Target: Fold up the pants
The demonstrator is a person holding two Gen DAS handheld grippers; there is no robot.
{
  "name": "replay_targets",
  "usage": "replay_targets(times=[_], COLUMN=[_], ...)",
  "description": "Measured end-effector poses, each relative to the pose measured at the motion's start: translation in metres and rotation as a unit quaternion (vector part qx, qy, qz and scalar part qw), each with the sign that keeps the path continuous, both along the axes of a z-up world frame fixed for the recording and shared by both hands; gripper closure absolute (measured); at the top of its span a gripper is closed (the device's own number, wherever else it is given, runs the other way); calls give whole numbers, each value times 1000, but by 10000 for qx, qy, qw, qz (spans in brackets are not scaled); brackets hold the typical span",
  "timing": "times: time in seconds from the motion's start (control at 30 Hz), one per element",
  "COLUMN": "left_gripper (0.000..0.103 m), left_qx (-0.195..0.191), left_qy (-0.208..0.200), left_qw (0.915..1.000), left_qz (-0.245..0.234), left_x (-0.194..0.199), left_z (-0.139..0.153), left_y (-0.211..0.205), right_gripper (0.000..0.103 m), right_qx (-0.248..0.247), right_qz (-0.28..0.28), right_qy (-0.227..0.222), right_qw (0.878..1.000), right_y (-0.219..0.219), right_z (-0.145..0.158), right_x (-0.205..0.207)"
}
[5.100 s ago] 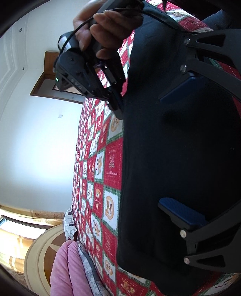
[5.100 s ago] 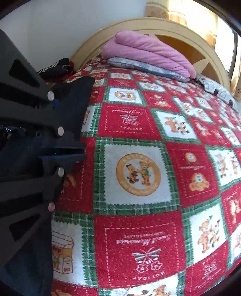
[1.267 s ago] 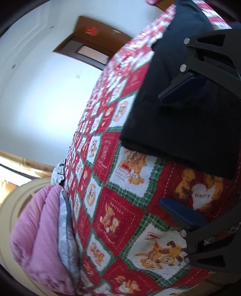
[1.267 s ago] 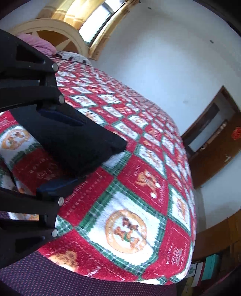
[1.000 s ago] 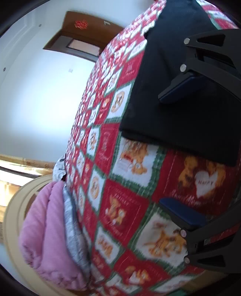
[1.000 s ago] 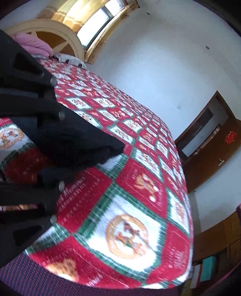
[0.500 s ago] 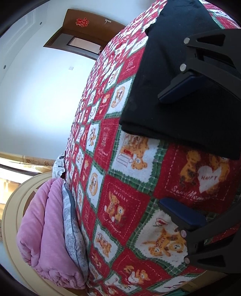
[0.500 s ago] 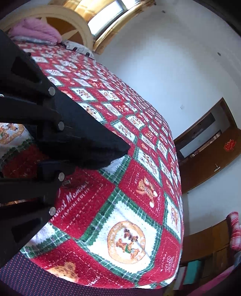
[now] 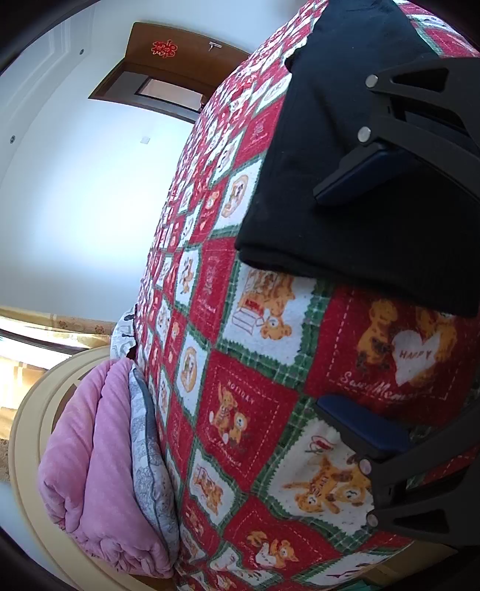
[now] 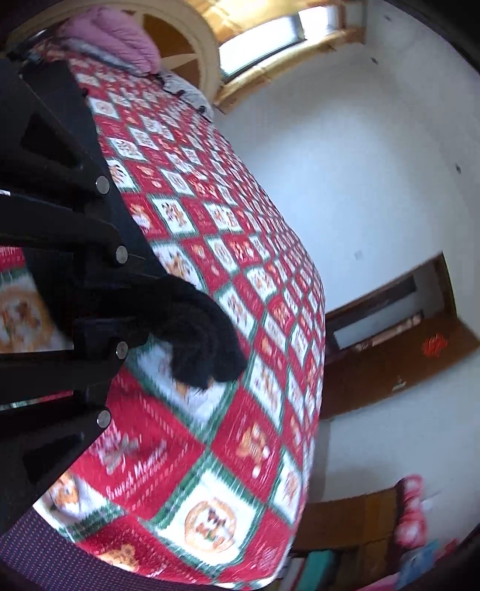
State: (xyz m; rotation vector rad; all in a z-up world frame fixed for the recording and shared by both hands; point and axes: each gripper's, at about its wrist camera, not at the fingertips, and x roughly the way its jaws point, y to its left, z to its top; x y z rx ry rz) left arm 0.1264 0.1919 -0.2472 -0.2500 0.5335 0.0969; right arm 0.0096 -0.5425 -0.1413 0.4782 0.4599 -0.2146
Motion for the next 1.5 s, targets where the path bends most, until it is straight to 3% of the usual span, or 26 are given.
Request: replay_targets(times=[0.23,0.5,1.23,1.5], left_gripper=[0,0,0,0], left_qx=[7,9,11,12], left_qy=[-57,-91,-108,-119], left_qw=[10000,10000,9999,9999], left_qz=[13,17,21,21], left_x=[-2,-3,-3,-4], left_z=[-1,-1,-2,-1], left_y=[0,0,0,-1], right_gripper=[93,93,93,93], right_qx=[-426,-531,-795,-1185], right_qz=[532,1089,2275,2672], right_qy=[-89,-73,128,409], right_qw=[9976,9926,9704,9555], right_y=[50,102,213,254], right_z=[12,14,-7,-26], right_x=[17,40,63,68])
